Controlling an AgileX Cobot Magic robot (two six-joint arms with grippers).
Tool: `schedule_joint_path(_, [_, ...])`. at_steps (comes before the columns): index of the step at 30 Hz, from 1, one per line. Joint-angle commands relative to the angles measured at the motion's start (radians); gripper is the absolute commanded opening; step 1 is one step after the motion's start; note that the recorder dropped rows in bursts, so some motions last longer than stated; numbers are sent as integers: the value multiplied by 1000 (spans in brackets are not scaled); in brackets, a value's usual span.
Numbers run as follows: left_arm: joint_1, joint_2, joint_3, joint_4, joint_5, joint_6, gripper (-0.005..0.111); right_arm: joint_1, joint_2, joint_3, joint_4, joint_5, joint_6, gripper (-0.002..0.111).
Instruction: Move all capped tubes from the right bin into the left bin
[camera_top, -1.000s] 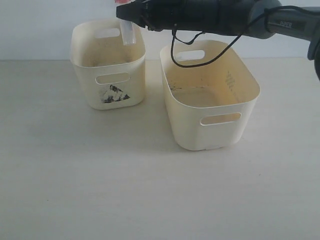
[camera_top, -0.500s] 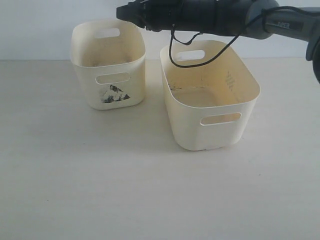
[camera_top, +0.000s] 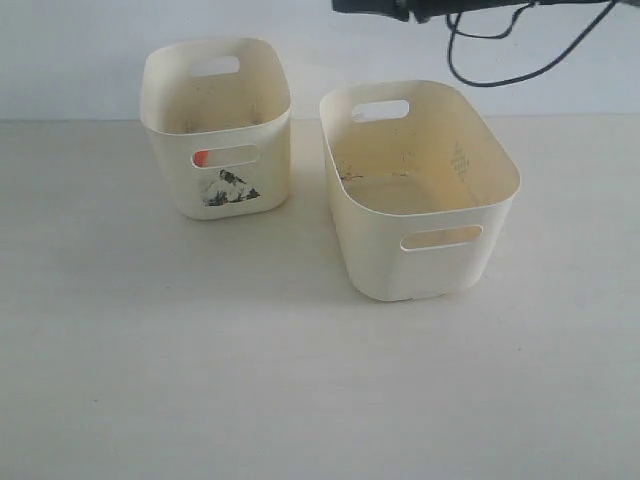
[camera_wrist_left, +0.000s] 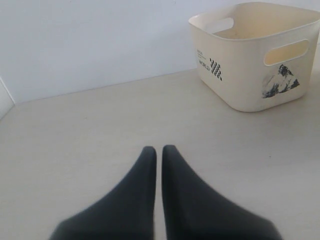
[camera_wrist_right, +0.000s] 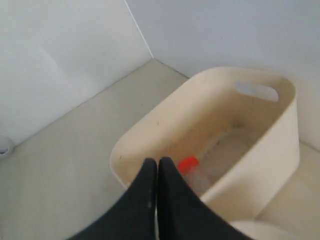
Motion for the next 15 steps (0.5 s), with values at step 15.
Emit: schedule_joint_path(15, [-1, 0, -4, -4, -9, -13, 4, -52, -75, -3, -672, 71, 707, 0])
